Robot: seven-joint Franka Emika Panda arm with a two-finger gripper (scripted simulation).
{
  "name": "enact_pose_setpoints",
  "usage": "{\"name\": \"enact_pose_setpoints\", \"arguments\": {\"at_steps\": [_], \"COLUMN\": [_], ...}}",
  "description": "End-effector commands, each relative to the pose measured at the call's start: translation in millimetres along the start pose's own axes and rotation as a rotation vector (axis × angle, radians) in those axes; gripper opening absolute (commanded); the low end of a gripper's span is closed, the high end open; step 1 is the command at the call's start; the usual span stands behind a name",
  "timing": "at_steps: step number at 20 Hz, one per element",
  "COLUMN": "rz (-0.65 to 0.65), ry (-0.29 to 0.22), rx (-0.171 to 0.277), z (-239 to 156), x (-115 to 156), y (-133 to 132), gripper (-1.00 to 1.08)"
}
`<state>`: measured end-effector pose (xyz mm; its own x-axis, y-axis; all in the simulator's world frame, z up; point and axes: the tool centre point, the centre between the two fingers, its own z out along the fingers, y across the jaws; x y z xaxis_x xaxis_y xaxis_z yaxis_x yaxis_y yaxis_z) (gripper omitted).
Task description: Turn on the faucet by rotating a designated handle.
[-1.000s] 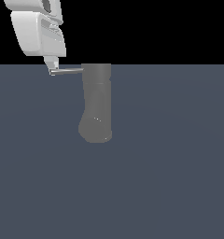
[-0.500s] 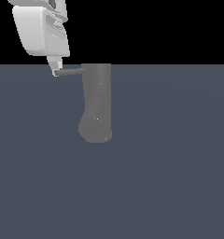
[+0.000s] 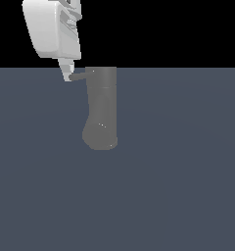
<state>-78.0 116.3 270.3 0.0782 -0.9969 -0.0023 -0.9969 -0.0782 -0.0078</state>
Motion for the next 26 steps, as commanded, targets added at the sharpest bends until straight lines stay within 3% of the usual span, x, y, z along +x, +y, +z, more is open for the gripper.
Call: {"name": "enact_pose_setpoints", "arguments": {"at_steps": [1, 6, 8, 26], "rz": [0.016, 0.017, 0.000, 0.017], "ry": [0.002, 0.002, 0.003, 0.002], "rx": [-0.006, -0.008, -0.004, -0.008], "z": [0, -1, 0, -1], "x": [16, 30, 18, 131], "y": [9, 22, 19, 16], "gripper": [-1.00, -1.00, -1.00, -1.00]}}
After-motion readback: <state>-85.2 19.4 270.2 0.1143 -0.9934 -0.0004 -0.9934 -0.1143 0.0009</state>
